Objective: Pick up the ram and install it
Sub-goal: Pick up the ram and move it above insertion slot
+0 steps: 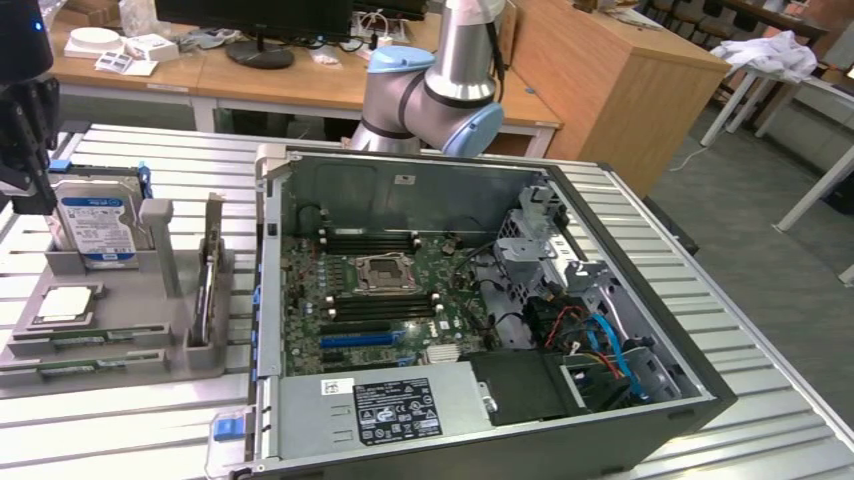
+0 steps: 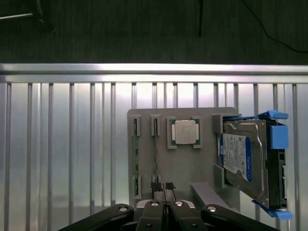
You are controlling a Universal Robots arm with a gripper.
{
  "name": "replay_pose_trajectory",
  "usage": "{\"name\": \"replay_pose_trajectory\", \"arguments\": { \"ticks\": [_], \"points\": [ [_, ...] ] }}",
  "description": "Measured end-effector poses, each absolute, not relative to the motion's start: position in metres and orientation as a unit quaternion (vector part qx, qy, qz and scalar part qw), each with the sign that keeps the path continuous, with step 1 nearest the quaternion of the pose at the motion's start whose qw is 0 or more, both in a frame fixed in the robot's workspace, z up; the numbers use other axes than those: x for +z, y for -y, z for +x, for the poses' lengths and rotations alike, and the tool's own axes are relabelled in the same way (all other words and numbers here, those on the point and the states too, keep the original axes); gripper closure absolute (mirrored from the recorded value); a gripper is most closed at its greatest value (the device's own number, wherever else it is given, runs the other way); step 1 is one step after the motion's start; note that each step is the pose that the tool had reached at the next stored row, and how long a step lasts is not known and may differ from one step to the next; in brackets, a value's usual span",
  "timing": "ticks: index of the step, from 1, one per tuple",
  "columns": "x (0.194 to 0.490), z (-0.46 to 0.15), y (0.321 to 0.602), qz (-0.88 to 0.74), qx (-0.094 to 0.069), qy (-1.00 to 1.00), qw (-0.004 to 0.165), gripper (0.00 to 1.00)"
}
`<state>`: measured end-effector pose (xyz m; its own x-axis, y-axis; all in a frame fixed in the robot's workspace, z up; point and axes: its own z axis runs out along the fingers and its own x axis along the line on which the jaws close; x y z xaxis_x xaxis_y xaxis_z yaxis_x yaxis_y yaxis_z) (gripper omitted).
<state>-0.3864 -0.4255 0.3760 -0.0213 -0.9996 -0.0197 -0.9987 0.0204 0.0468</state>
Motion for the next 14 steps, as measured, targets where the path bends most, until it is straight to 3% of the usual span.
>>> {"name": "replay_pose_trajectory", "arguments": {
  "ticks": [6,8,10,11,14],
  "points": [
    [0.3759,-0.3864,0.4255,0.699,-0.024,0.714,0.009,0.89],
    [0.3759,-0.3865,0.4255,0.699,-0.024,0.714,0.009,0.77],
    [0.3759,-0.3865,0.4255,0.699,-0.024,0.714,0.009,0.77],
    [0.3759,-0.3864,0.4255,0.699,-0.024,0.714,0.009,0.7],
    [0.3759,-0.3865,0.4255,0.699,-0.024,0.714,0.009,0.7]
  ]
}}
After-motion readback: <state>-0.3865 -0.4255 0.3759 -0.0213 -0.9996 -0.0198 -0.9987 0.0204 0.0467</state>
